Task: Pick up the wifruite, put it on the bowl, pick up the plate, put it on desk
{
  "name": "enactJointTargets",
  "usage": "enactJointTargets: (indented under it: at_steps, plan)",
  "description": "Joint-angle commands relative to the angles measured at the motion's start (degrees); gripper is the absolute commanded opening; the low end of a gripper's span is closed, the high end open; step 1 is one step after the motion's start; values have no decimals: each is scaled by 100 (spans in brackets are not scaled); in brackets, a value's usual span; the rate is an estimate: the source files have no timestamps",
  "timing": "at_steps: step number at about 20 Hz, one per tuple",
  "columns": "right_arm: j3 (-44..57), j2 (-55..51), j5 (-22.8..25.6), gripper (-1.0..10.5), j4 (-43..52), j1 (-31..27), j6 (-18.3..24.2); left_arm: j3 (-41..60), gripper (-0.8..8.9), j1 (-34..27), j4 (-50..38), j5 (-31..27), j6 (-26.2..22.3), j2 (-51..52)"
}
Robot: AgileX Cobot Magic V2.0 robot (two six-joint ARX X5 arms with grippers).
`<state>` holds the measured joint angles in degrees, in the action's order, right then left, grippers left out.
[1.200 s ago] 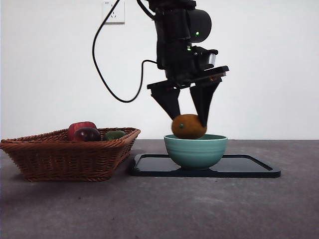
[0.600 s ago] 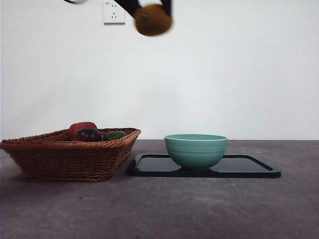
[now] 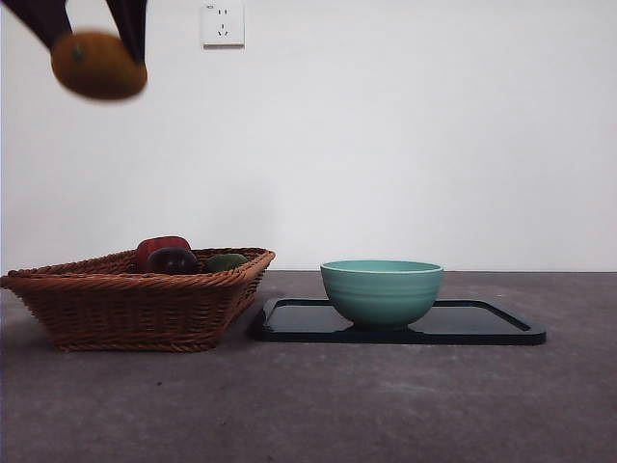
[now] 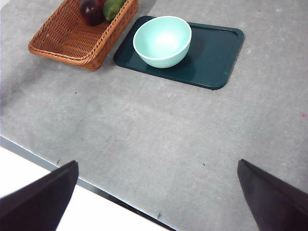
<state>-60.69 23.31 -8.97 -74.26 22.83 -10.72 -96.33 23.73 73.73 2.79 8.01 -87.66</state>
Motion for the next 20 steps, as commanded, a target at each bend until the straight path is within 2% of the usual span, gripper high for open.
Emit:
enactJointTargets:
  at_steps: [1, 4, 7, 20]
  plan:
    - [-44, 9, -2, 556, 72, 28, 22, 505, 307, 26, -608, -4, 409, -68]
    - [-44, 9, -2, 556, 66, 28, 24, 1147, 307, 28, -1558, -4, 977, -153]
    - [-44, 9, -2, 556, 42, 28, 24, 1373, 306, 28, -2072, -109, 1255, -417]
    - [-44, 9, 0, 556, 13, 28, 68, 1375, 306, 35, -2717, -433, 1300, -2087]
